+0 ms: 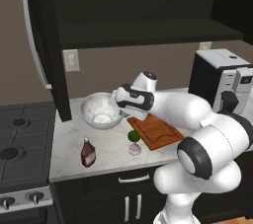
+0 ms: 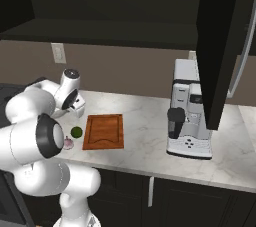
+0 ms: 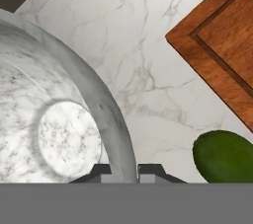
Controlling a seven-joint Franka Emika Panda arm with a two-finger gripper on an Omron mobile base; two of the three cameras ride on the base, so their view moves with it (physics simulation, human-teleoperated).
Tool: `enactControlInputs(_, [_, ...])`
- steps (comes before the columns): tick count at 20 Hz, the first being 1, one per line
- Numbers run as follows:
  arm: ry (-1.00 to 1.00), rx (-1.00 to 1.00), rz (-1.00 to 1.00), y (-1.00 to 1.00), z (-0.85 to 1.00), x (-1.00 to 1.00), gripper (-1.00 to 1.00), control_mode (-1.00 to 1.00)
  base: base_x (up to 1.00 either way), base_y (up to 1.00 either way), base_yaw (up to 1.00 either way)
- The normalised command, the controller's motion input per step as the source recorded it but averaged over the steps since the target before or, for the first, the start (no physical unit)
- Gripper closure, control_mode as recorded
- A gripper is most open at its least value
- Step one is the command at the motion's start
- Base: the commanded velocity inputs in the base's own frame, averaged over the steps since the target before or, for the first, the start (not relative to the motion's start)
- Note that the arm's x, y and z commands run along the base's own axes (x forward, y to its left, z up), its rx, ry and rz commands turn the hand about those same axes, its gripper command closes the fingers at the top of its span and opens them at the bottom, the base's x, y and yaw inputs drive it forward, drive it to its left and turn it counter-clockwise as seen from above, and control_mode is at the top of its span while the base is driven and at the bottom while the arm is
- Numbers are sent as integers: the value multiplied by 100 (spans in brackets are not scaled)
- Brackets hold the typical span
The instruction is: Open the cabinet. Place the bowl and condiment on the counter. Then place the lime and garlic on the cutting board.
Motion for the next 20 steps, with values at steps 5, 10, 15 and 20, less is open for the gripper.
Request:
enactControlInputs(5, [0,0,0,0,0,1,100,-100,0,0,0])
enactControlInputs(10, [5,0,0,21,0,20,100,-100,0,0,0])
enactControlInputs(15, [9,0,0,24,-9,27,100,-100,0,0,0])
enactControlInputs(20, [10,0,0,20,-10,22,100,-100,0,0,0])
